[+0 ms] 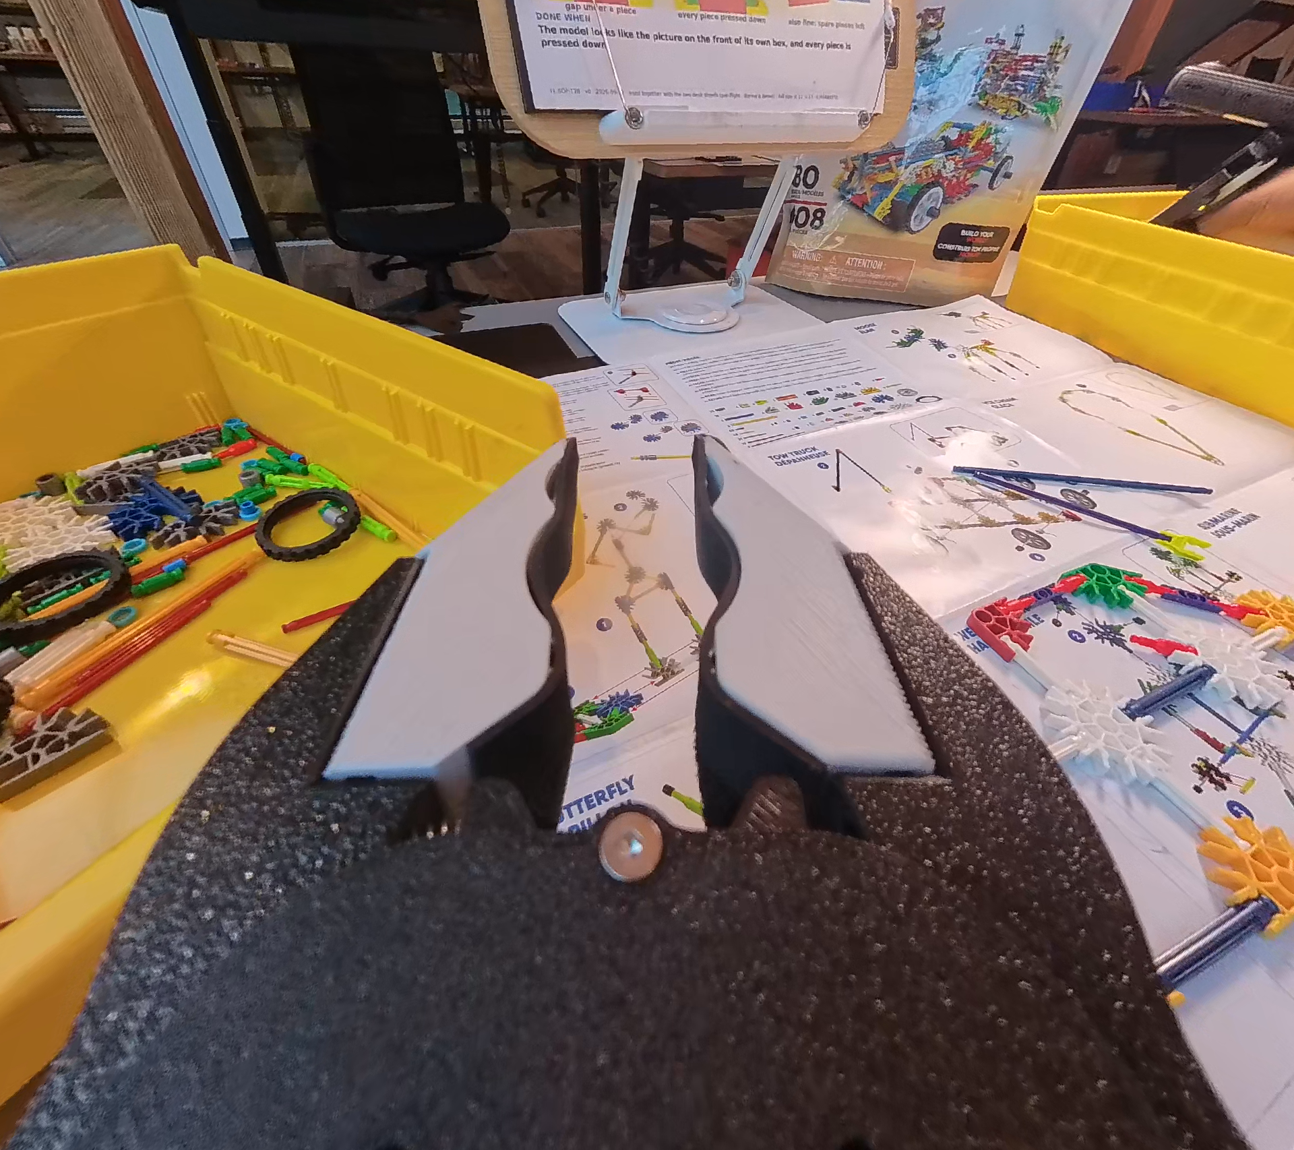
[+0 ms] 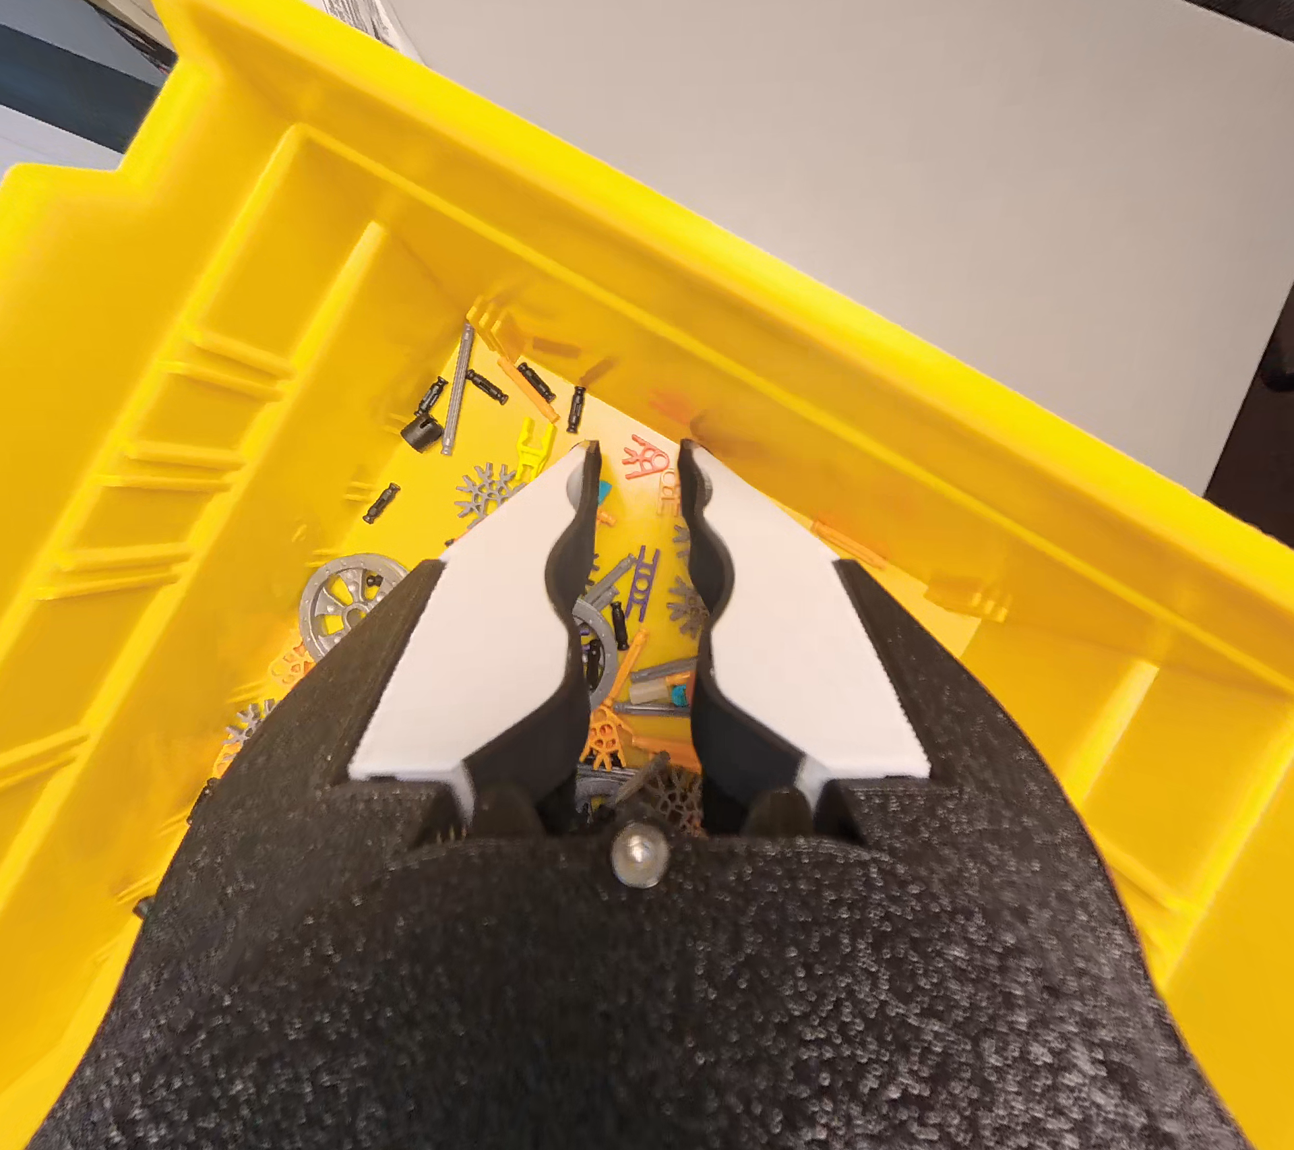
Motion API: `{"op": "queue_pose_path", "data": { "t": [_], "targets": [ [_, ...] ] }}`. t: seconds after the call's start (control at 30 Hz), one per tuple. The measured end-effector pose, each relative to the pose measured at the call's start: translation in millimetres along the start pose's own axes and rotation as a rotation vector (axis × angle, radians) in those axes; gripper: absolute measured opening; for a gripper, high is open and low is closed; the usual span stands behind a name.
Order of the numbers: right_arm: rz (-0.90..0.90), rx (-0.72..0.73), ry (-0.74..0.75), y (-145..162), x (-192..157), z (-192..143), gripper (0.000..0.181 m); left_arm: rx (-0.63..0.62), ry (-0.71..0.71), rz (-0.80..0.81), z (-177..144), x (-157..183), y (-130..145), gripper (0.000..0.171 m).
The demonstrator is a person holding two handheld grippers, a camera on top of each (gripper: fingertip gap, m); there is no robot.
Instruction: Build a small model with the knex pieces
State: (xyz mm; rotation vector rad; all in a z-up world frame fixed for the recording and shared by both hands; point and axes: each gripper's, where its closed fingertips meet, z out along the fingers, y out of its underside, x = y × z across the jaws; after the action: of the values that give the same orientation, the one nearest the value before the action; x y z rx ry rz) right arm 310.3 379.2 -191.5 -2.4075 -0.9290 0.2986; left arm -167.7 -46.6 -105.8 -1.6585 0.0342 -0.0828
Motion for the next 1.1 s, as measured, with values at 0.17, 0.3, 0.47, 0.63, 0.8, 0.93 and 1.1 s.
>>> {"op": "queue_pose_path", "data": {
  "t": [0.17, 0.3, 0.47, 0.63, 0.8, 0.93, 1.1],
  "targets": [
    [0.008, -0.011, -0.007, 1.1, -2.2, 7.8, 0.014, 0.004, -0.002, 0.0, -0.6, 0.0, -0.5, 0.03],
    [0.02, -0.047, -0.014, 6.5, -3.1, 11.8, 0.011, 0.003, 0.0, -0.005, -0.4, -0.3, -0.2, 0.03],
    [0.033, -0.059, -0.018, 8.4, -3.4, 10.6, 0.011, 0.0, 0.003, -0.01, -0.1, -0.3, 0.0, 0.03],
    [0.031, -0.065, 0.008, 12.7, -1.5, 8.2, 0.005, 0.0, 0.005, -0.012, 0.0, -0.1, 0.1, 0.031],
    [0.021, -0.017, 0.012, 9.4, -1.3, 2.1, 0.003, -0.004, 0.007, -0.003, 0.5, 1.4, 0.4, 0.031],
    [-0.019, 0.145, 0.014, -17.0, -16.8, -39.3, 0.003, -0.006, 0.011, 0.021, 0.8, 4.2, 0.2, 0.03],
    [-0.179, 0.355, 0.009, -47.5, -80.2, -126.3, 0.002, -0.001, 0.021, 0.078, 1.9, 13.2, -5.1, 0.029]
  ]
}}
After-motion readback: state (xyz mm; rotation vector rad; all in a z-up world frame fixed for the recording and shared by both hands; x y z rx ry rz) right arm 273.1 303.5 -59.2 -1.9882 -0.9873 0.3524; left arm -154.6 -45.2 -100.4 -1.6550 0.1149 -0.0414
